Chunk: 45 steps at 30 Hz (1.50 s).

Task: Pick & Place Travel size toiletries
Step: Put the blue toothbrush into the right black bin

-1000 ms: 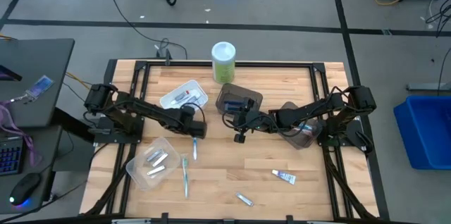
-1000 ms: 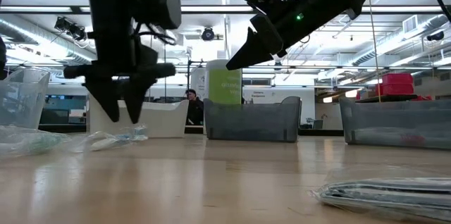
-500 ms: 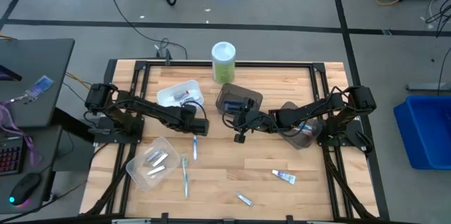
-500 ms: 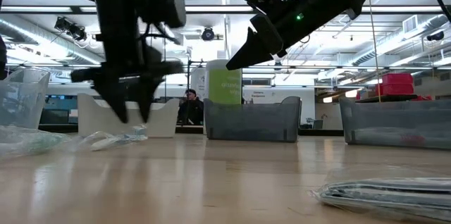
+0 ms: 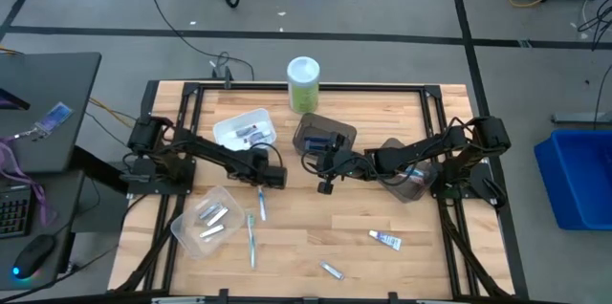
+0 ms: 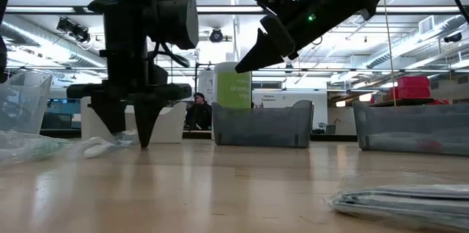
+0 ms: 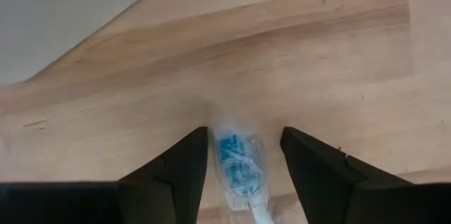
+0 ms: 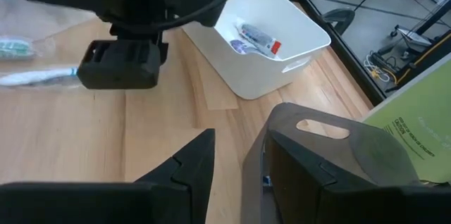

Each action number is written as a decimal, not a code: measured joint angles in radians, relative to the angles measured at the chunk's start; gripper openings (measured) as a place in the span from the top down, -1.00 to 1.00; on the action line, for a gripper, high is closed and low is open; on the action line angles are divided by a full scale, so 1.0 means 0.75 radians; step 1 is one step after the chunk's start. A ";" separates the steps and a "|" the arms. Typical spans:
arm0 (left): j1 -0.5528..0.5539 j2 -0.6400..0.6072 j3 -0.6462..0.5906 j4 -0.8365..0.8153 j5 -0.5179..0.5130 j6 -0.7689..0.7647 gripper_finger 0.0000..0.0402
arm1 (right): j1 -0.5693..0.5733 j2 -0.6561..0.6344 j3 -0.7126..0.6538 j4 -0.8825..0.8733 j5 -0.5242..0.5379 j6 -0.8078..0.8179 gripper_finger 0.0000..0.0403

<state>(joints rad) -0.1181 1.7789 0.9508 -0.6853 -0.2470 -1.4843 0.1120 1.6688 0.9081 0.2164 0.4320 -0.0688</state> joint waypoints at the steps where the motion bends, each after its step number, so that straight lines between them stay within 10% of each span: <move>1: 0.005 0.003 0.001 0.002 0.002 0.013 0.03 | 0.000 0.000 0.000 0.003 0.000 0.000 0.33; 15: 0.011 0.034 0.128 0.010 -0.043 0.178 0.68 | 0.000 0.000 0.000 0.007 0.000 0.000 0.33; 41: 0.084 0.027 0.694 0.037 -0.290 1.117 0.56 | 0.060 -0.579 -0.002 -0.801 0.018 0.334 0.24; 45: 0.085 0.025 0.833 0.037 -0.357 1.283 0.64 | 0.072 -0.618 -0.104 -0.636 0.025 0.290 0.27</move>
<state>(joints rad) -0.0541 1.7980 1.5756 -0.6576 -0.5147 -0.5224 0.1661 1.2053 0.8302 -0.2606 0.4506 0.1489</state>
